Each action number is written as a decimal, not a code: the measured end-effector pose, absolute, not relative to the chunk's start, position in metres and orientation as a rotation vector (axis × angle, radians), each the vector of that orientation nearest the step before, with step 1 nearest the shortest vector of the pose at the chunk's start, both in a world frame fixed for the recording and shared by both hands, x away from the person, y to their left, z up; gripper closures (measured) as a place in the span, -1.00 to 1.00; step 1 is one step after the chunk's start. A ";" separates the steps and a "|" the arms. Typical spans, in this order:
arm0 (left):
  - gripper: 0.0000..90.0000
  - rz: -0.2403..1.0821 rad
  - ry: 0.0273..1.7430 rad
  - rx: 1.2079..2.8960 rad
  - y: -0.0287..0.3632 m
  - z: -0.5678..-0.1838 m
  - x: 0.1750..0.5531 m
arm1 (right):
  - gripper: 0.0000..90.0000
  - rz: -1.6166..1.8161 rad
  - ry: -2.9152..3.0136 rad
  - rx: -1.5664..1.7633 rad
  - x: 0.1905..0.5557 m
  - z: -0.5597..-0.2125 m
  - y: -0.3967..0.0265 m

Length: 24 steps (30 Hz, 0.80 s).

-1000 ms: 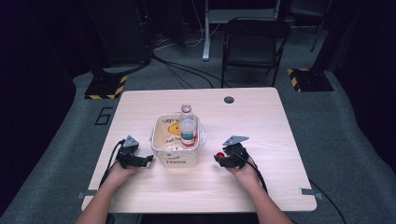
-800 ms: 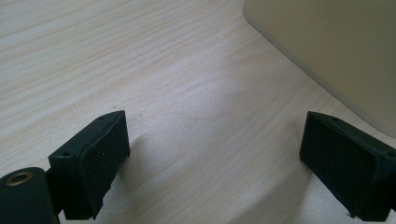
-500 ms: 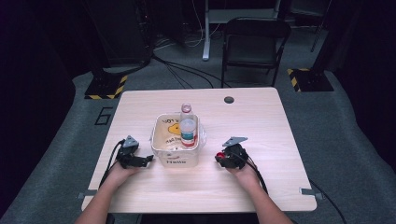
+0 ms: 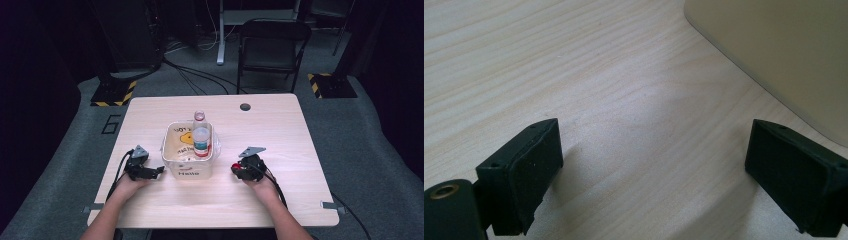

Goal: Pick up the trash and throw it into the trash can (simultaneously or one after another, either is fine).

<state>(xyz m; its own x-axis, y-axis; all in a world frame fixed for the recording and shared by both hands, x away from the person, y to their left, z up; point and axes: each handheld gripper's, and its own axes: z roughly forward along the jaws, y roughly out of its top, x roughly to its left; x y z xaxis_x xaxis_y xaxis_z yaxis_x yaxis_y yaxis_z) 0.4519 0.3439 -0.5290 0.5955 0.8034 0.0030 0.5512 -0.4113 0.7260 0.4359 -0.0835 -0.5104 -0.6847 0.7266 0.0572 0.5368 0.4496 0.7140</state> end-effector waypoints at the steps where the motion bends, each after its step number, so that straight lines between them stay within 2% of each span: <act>1: -0.82 0.469 1.068 2.117 0.344 -0.530 0.452 | 0.27 1.068 2.443 1.094 0.435 -0.510 -0.084; 24: -0.82 0.463 1.062 2.126 0.344 -0.529 0.452 | 0.28 1.184 2.405 1.048 0.424 -0.485 -0.089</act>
<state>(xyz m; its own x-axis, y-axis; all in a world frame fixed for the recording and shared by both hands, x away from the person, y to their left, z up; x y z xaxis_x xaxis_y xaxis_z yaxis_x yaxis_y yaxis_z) 0.4518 0.3439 -0.5289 0.5989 0.8008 0.0048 0.5484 -0.4144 0.7263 0.4241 -0.0888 -0.4854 -0.7052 0.7048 0.0769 0.4907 0.4069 0.7705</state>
